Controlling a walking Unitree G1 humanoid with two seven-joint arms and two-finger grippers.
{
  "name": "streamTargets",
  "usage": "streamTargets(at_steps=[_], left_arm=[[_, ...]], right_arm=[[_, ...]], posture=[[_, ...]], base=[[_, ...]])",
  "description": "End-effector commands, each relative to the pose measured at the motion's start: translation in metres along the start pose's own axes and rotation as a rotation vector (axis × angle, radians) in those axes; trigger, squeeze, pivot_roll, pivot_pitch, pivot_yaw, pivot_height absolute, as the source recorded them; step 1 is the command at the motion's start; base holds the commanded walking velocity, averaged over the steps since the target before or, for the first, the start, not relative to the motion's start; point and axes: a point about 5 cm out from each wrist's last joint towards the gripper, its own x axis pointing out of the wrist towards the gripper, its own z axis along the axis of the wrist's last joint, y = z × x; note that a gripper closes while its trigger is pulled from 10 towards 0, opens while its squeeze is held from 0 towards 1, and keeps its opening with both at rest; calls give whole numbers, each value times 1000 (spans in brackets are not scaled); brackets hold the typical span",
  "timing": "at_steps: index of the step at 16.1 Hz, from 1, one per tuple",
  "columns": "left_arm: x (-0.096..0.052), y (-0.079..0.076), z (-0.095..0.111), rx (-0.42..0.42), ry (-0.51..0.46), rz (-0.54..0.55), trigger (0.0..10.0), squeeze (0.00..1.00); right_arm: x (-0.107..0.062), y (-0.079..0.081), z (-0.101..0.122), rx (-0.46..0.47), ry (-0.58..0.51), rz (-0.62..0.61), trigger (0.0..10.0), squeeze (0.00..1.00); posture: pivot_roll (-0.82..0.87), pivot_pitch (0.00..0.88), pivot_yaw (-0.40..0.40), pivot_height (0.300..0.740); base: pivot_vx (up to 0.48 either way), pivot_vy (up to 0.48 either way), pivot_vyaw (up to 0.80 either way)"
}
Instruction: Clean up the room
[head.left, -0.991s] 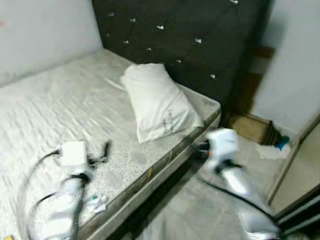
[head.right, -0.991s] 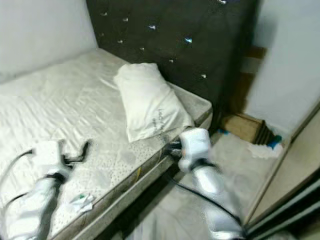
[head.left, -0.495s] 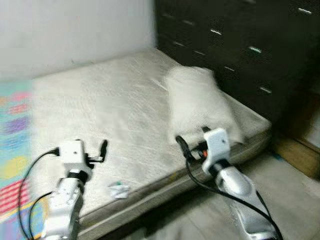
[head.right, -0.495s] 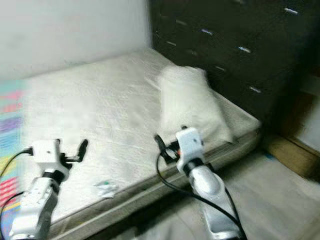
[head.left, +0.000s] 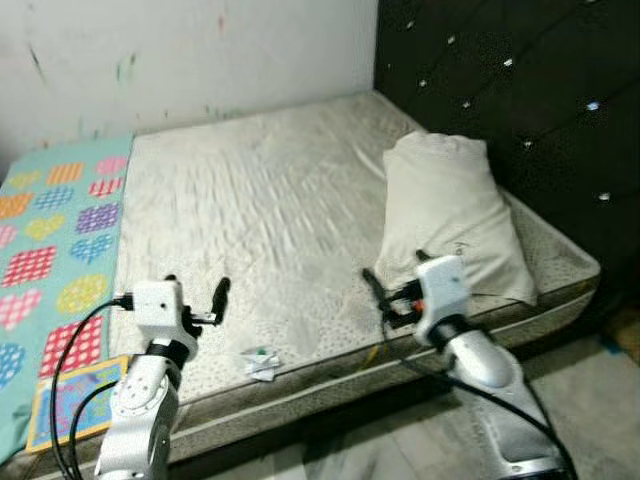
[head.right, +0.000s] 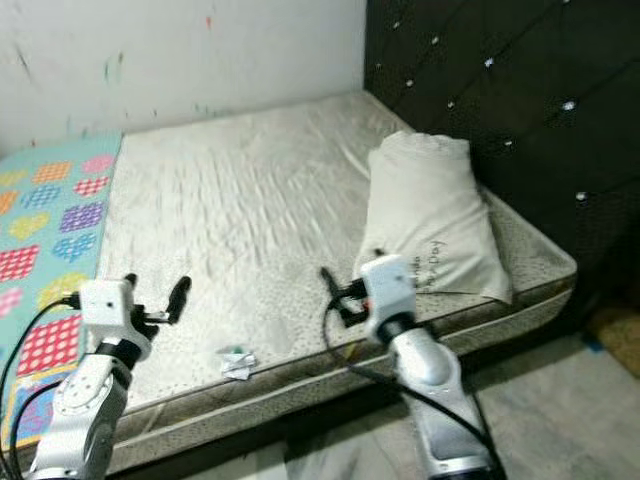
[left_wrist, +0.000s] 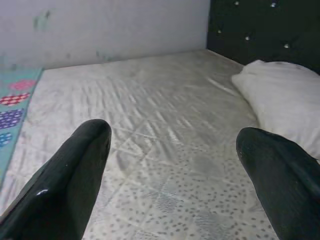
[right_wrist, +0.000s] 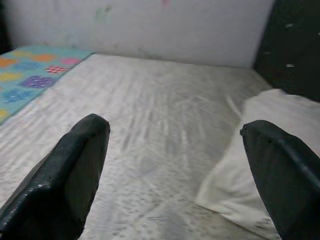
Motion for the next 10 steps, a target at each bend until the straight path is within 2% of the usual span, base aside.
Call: streamTargets(at_steps=[1,3,5,8,10], left_arm=[[1,4,4,14,-13,1,10000,0],[2,2,4,12,-18,-8,10000,0],[1,2,3,12,-18,-9,10000,0],[1,2,3,14,-15,-6,10000,0],[1,2,3,11,-13,-5,10000,0]], right_arm=[[2,7,1,34,-10,13,10000,0],[1,8,1,23,-17,20,10000,0],[0,7,2,10,-25,21,10000,0],[1,6,2,19,-24,18,10000,0],[0,4,0,34,-16,9,10000,0]], posture=[[-175,0,51,740],[-175,0,51,740],[-179,0,54,740],[-178,0,50,740],[-176,0,50,740]], base=[[0,0,0],[272,0,0],[296,0,481],[307,0,796],[289,0,0]])
